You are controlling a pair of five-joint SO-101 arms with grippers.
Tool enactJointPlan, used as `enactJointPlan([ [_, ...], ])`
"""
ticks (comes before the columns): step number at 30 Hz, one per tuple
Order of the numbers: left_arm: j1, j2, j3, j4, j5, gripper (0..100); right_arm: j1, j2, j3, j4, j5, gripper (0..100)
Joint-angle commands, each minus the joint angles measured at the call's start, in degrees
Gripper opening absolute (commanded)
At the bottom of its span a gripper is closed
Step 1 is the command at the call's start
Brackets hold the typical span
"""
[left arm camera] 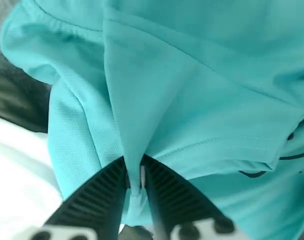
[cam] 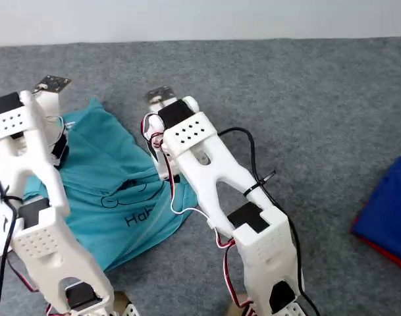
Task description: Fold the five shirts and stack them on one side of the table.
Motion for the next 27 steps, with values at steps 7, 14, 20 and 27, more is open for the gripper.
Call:
enactJointPlan([
  [7, -0.3, -0.6, -0.3, 0.8, 0.4, 0, 1.9, -1.5, -0.1, 0.7, -17.1, 10.6],
  [14, -0.2, -0.6, -0.3, 0.8, 0.4, 0, 2.4, 5.8, -0.4, -0.2, -22.7, 27.2],
  [20, -0.3, -0.6, -0.1, 1.0, 0.4, 0, 2.4, 6.8, -0.5, -5.7, -22.6, 28.5],
  [27, -0.3, -0.6, 0.0, 1.1, 0.4, 0, 2.8, 6.9, -0.5, -12.2, -22.5, 28.5],
])
